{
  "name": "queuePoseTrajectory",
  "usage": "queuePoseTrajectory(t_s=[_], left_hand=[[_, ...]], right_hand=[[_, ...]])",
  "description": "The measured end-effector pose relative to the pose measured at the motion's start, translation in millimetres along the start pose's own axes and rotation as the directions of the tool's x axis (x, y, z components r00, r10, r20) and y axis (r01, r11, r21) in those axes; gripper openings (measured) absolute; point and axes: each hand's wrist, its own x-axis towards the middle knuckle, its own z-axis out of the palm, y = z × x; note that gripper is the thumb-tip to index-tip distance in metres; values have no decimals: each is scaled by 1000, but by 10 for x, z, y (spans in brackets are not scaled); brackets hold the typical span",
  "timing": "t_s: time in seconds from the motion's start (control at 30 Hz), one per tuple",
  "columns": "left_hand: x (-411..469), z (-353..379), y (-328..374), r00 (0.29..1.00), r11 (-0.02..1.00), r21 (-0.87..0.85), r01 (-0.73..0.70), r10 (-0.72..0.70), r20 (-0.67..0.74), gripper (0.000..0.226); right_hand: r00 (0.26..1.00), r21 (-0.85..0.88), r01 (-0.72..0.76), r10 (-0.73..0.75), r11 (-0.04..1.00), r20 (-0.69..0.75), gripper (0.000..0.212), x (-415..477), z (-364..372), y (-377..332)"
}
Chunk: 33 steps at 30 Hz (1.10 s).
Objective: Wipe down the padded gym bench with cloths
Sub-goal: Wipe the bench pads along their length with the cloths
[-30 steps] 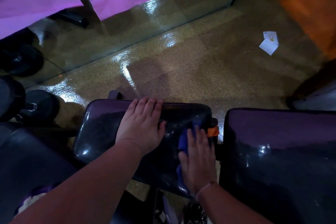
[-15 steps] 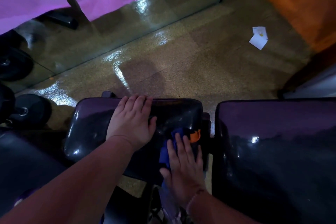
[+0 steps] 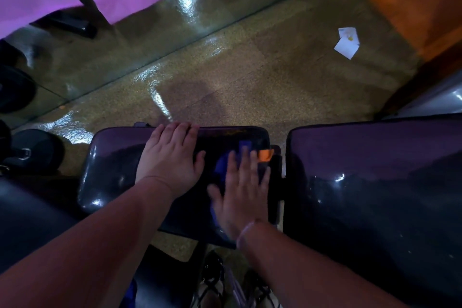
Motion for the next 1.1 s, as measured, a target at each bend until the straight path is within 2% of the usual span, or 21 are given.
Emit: queuePoseTrajectory(t_s=[0.1,0.17,0.23,0.33,0.4,0.43,0.47,0.5,0.57,0.67,0.73,0.77,0.83,1.0,1.1], left_hand=[[-4,-9,2,1000,1000,8,0,0,5,64],[1,-11,3,1000,1000,10,-3,2,11,64],[3,-14,7,1000,1000,9,-2,2,15,64],[-5,-10,2,1000,1000,-7,-6,6,9,64],[-6,-12,-6,1000,1000,-8,-10,10,11,63],[-3,-15,-12,1000,1000,-8,-8,8,13,63],[0,-17,-15,1000,1000,-12,-6,6,14,63],[0,-15,-15,1000,1000,-17,-7,7,14,63],[-1,-8,-15,1000,1000,-22,-8,9,14,63],[6,-5,-23,1000,1000,-7,-15,15,16,63],[4,1,-28,1000,1000,-2,-21,21,22,64],[5,1,-28,1000,1000,-1,-21,21,23,64],[10,4,-21,1000,1000,-6,-16,17,17,64],[-2,10,-12,1000,1000,-8,-19,19,-4,63],[0,-4,-14,1000,1000,-2,-14,14,3,63]], right_hand=[[945,-135,316,-299,939,130,83,-411,180,145],[924,-163,374,-351,913,154,83,-547,256,316],[963,-110,234,-214,966,165,79,-623,287,407],[973,53,-124,111,991,201,80,-634,242,310],[939,220,-338,314,915,139,80,-494,187,205],[901,291,-432,392,854,186,79,-356,122,163],[872,327,-489,439,809,218,79,-193,53,136],[869,311,-495,453,811,202,78,-9,-16,106],[921,238,-389,373,890,113,75,361,-169,41],[991,98,-71,59,993,122,73,676,-300,-82],[982,40,168,-171,985,84,75,586,-299,-109],[970,12,237,-238,971,47,76,471,-265,-85],[961,-49,274,-272,960,50,81,148,-131,9],[946,-103,293,-273,951,173,91,-664,193,346],[944,-46,281,-267,959,191,97,-830,285,425]])
